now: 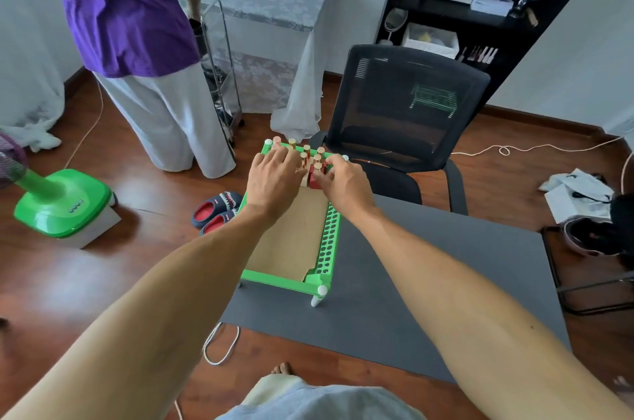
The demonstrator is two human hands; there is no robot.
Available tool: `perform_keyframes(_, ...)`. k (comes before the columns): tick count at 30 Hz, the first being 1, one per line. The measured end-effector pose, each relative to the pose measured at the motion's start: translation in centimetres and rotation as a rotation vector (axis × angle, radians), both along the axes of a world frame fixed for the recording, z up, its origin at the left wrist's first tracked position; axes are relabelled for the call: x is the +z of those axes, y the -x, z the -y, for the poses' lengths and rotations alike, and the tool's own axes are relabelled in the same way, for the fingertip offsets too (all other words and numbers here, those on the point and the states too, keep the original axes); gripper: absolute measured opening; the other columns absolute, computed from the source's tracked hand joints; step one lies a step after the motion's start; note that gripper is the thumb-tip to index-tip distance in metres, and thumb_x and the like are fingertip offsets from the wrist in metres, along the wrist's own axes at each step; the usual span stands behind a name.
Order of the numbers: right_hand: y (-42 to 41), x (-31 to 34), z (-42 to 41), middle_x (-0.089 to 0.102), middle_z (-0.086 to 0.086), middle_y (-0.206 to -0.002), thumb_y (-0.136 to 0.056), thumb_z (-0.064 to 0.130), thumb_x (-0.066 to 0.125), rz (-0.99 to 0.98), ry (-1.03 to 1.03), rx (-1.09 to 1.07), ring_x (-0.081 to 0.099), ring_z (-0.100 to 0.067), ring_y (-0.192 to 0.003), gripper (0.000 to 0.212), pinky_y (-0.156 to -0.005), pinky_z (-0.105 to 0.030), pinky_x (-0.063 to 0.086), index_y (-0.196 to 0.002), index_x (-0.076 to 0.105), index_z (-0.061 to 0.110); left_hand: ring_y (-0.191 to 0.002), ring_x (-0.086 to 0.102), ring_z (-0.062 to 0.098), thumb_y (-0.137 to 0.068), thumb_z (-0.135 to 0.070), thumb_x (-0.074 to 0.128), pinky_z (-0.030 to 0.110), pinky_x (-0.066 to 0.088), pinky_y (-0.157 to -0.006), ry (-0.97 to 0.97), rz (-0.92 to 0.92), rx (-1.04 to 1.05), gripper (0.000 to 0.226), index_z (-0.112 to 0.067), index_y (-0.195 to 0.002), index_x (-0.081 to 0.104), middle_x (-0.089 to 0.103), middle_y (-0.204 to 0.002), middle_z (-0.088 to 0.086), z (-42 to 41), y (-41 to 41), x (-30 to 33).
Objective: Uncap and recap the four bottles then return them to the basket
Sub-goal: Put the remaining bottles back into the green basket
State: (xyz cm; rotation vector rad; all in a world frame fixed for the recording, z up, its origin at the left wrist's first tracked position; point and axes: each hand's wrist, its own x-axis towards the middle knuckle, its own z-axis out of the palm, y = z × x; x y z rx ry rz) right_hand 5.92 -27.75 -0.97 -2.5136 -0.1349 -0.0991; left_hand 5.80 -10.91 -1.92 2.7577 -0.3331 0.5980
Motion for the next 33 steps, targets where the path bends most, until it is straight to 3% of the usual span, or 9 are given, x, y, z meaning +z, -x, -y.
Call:
perform_keyframes(5,1.4,-1.0,-0.4,0.063,-0.001,-0.088,-0.094,0.027,0.072,0.023,-0.103,-0.070,0.061,-0.025,-0.079,0.023,-0.067,-0.036,0.048,-0.105,0.062,0.009,-0.089,0.053,0.024,-0.085,-0.031,0.060,0.036,0.042,-0.079,0.203,-0.005,0.090,0.029,-0.016,-0.106,0.047,0.055,-0.102,0.005,-2.2,0.7,0.0)
perform_keyframes(8,1.9,-1.6,-1.0,0.067,-0.007,-0.111,-0.094,0.020,0.073,0.004,-0.171,-0.124,0.064,-0.027,-0.099,0.031,-0.080,-0.038,0.054,-0.119,0.060,0.008,-0.121,0.051,0.032,-0.089,-0.031,0.061,0.043,0.044,-0.098,0.338,-0.115,0.150,0.056,-0.008,-0.136,0.042,0.050,-0.136,0.014,-3.8,1.2,-0.5)
perform_keyframes(11,1.9,-2.1,-1.9,0.065,-0.012,-0.130,-0.095,0.014,0.070,-0.094,-0.224,-0.192,0.063,-0.029,-0.117,0.052,-0.090,-0.033,0.052,-0.141,0.047,0.006,-0.147,0.029,0.031,-0.094,-0.044,0.057,0.046,0.032,-0.117,0.411,-0.362,0.214,0.082,-0.008,-0.155,0.017,0.022,-0.163,0.015,-4.9,1.6,-1.4)
perform_keyframes(12,1.9,-2.3,-2.3,0.064,-0.012,-0.133,-0.095,0.012,0.069,-0.123,-0.239,-0.213,0.062,-0.030,-0.119,0.059,-0.089,-0.031,0.050,-0.146,0.042,0.006,-0.145,0.032,0.033,-0.092,-0.043,0.058,0.048,0.037,-0.114,0.405,-0.436,0.214,0.083,-0.009,-0.155,0.016,0.020,-0.163,0.015,-5.3,1.8,-1.7)
perform_keyframes(15,1.7,-2.8,-3.2,0.058,-0.013,-0.144,-0.097,0.013,0.067,-0.204,-0.257,-0.257,0.059,-0.033,-0.128,0.073,-0.094,-0.033,0.051,-0.158,0.027,0.008,-0.118,0.056,0.038,-0.087,-0.033,0.059,0.050,0.054,-0.086,0.415,-0.519,0.170,0.062,-0.014,-0.136,0.027,0.043,-0.142,0.016,-6.3,2.4,-2.5)
perform_keyframes(19,1.1,-3.5,-4.2,0.049,-0.015,-0.155,-0.101,0.014,0.063,-0.277,-0.247,-0.298,0.053,-0.035,-0.136,0.080,-0.107,-0.040,0.047,-0.165,0.014,0.009,-0.118,0.056,0.034,-0.091,-0.028,0.054,0.044,0.049,-0.086,0.399,-0.617,0.157,0.066,-0.021,-0.148,0.022,0.049,-0.144,0.013,-6.7,2.7,-3.3)
perform_keyframes(24,0.3,-4.5,-5.3,0.058,-0.012,-0.145,-0.101,0.007,0.061,-0.228,-0.299,-0.345,0.059,-0.032,-0.129,0.068,-0.105,-0.037,0.048,-0.160,0.029,0.012,-0.089,0.061,0.034,-0.090,-0.017,0.043,0.042,0.050,-0.070,0.462,-0.657,0.107,0.048,-0.028,-0.136,0.033,0.062,-0.115,0.013,-6.9,2.8,-3.8)
perform_keyframes(27,-0.1,-4.9,-5.6,0.063,-0.011,-0.139,-0.100,0.007,0.062,-0.197,-0.288,-0.378,0.062,-0.032,-0.125,0.059,-0.103,-0.038,0.050,-0.154,0.039,0.012,-0.088,0.061,0.034,-0.093,-0.017,0.040,0.040,0.048,-0.071,0.458,-0.657,0.119,0.056,-0.030,-0.145,0.027,0.062,-0.109,0.012,-7.1,3.0,-4.2)
perform_keyframes(33,-0.4,-5.0,-6.5,0.063,-0.010,-0.142,-0.102,0.012,0.062,-0.187,-0.265,-0.422,0.061,-0.031,-0.128,0.058,-0.108,-0.043,0.051,-0.155,0.039,0.012,-0.090,0.061,0.037,-0.092,-0.018,0.040,0.049,0.053,-0.079,0.462,-0.663,0.111,0.056,-0.031,-0.145,0.026,0.064,-0.109,0.012,-6.9,3.1,-4.1)
